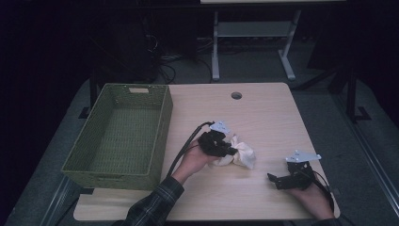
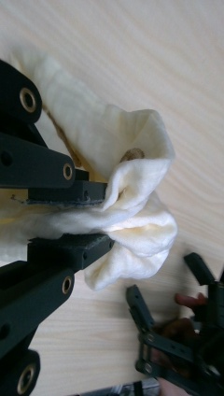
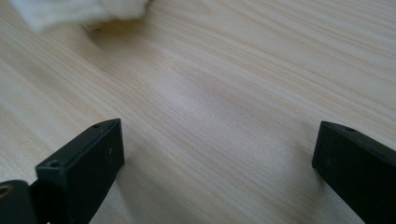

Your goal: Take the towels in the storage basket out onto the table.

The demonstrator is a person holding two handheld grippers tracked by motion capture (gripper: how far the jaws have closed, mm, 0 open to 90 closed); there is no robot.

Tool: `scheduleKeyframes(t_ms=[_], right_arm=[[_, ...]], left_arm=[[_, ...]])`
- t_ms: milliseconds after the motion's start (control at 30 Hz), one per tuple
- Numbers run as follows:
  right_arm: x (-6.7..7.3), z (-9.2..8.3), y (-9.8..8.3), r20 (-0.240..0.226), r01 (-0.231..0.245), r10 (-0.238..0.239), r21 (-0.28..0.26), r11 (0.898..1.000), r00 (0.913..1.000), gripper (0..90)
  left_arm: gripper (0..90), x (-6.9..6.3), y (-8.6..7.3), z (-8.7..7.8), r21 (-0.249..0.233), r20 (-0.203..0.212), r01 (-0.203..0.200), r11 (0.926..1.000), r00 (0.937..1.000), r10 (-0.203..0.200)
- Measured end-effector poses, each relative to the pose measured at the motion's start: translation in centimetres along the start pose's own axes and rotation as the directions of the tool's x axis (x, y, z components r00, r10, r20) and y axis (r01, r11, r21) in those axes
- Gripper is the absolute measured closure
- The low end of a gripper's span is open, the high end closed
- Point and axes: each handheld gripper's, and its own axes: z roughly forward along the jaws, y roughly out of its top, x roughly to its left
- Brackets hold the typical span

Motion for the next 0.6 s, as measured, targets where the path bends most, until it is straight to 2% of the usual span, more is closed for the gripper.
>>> scheduleKeyframes(t_ms=[100, 300, 333, 367, 467, 600], right_arm=[[0.0, 0.0, 0.0, 0.0, 0.0, 0.0, 0.0, 1.0, 1.0, 1.8], [0.0, 0.0, 0.0, -0.001, 0.004, -0.004, -0.001, 1.0, 1.0, 1.8], [0.0, 0.0, 0.0, -0.001, 0.004, -0.004, -0.001, 1.0, 1.0, 1.8], [0.0, 0.0, 0.0, -0.001, 0.004, -0.004, -0.001, 1.0, 1.0, 1.8], [0.0, 0.0, 0.0, -0.001, 0.003, -0.003, 0.0, 1.0, 1.0, 1.8], [0.0, 0.0, 0.0, -0.002, 0.003, -0.003, 0.0, 1.0, 1.0, 1.8]], left_arm=[[72.8, 0.1, -0.4, 0.8, 0.015, 0.004, 0.003, 0.9999, 1.0, -0.003], [45.7, -0.1, -0.1, 0.1, -0.018, -0.003, 0.007, 0.9998, 1.0, -0.007], [42.8, -0.2, 0.0, -0.6, -0.034, 0.0, 0.008, 0.9994, 1.0, -0.009], [41.7, -0.2, 0.0, -0.6, -0.034, 0.0, 0.008, 0.9994, 1.0, -0.009], [41.7, -0.2, 0.0, -2.1, -0.059, -0.012, 0.009, 0.9982, 0.9999, -0.01], [43.3, 0.1, -0.7, -2.9, -0.051, -0.03, 0.0, 0.9987, 0.9995, -0.002]])
